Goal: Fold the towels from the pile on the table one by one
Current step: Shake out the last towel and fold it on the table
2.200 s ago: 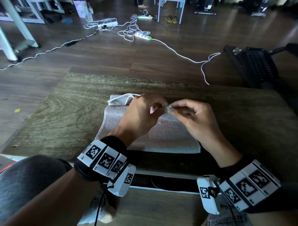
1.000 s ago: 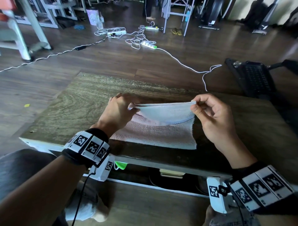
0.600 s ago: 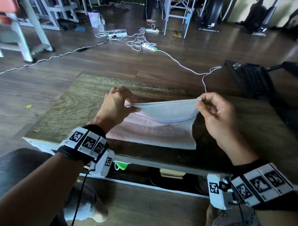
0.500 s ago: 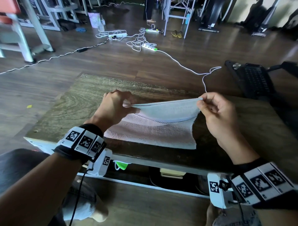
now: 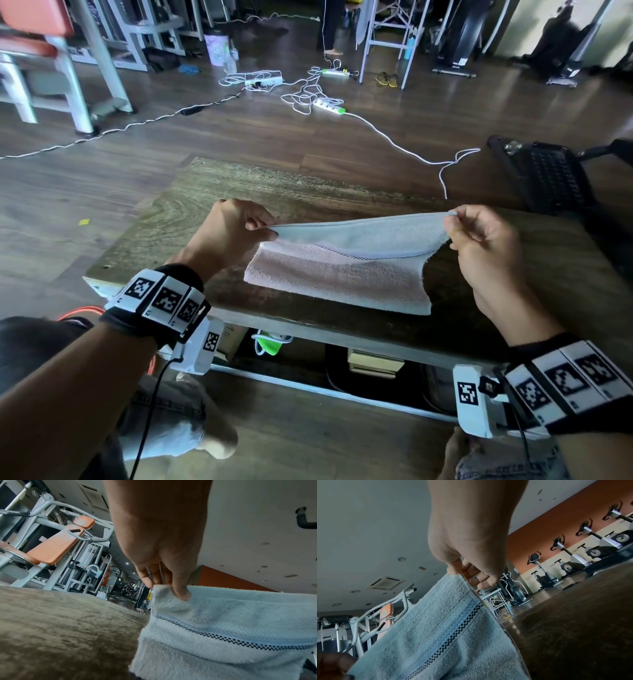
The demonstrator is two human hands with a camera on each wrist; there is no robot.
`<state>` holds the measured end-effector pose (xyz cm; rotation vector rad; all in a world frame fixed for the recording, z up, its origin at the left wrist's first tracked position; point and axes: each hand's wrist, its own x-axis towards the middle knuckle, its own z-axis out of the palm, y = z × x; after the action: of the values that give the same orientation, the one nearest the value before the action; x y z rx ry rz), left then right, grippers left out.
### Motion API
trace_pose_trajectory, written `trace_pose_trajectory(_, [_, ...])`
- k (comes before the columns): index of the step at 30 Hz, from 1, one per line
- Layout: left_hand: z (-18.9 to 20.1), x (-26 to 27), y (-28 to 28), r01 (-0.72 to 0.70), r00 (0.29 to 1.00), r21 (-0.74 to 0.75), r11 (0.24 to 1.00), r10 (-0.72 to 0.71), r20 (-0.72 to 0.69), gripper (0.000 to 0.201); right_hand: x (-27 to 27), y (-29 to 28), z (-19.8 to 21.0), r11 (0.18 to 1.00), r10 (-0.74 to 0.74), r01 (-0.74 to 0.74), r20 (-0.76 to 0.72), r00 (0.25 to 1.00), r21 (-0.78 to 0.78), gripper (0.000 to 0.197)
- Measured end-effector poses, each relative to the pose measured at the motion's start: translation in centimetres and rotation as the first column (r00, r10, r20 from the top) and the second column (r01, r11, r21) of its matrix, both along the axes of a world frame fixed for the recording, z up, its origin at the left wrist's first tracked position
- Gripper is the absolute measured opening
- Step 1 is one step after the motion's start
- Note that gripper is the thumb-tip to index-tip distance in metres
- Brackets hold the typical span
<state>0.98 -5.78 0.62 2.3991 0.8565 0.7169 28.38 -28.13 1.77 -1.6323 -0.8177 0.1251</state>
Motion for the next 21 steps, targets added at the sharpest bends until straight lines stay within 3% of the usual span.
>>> trace_pose_trajectory(15, [0.5,-3.6,-1.0,0.042,0.999,0.175,0.984,-0.043,-0.002,0.011,-1.1,-1.9,-0.3,0.998,-0.032,0.033,0.016,0.999,-0.056,0.012])
trace_pose_trajectory(21, [4.7,-3.0,1.0,0.039,0.993,0.205,0.978,-0.015,-0.119,0.011,-1.0,-1.5,1.6,0.987,-0.015,0.024,0.064,0.998,-0.158,0.015])
